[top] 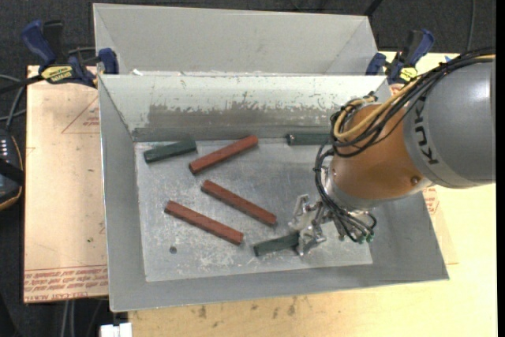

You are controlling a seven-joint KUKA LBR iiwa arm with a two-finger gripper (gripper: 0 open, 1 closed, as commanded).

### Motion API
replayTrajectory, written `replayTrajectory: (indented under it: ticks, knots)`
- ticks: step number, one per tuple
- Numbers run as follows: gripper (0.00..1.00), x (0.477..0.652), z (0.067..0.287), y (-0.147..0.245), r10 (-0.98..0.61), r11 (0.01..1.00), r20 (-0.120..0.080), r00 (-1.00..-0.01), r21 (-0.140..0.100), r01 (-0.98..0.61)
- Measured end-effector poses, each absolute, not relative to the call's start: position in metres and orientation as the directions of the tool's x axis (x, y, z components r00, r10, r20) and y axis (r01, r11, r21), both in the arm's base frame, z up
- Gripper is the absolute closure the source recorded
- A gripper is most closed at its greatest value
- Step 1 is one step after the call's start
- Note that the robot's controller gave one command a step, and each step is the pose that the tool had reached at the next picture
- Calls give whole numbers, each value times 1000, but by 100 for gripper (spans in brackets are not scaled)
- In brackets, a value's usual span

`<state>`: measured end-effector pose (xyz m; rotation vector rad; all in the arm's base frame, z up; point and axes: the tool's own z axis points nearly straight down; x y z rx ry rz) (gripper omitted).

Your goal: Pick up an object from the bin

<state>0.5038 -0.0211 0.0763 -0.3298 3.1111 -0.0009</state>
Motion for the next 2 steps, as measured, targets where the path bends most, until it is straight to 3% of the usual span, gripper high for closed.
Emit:
replayTrajectory:
  ticks: [1, 2]
  knots:
    - [100, 504, 76, -21, -210, 978, -13, -978, -2, -210]
    - [100, 507, 245, -26, -212, 977, -7, -977, -1, -212]
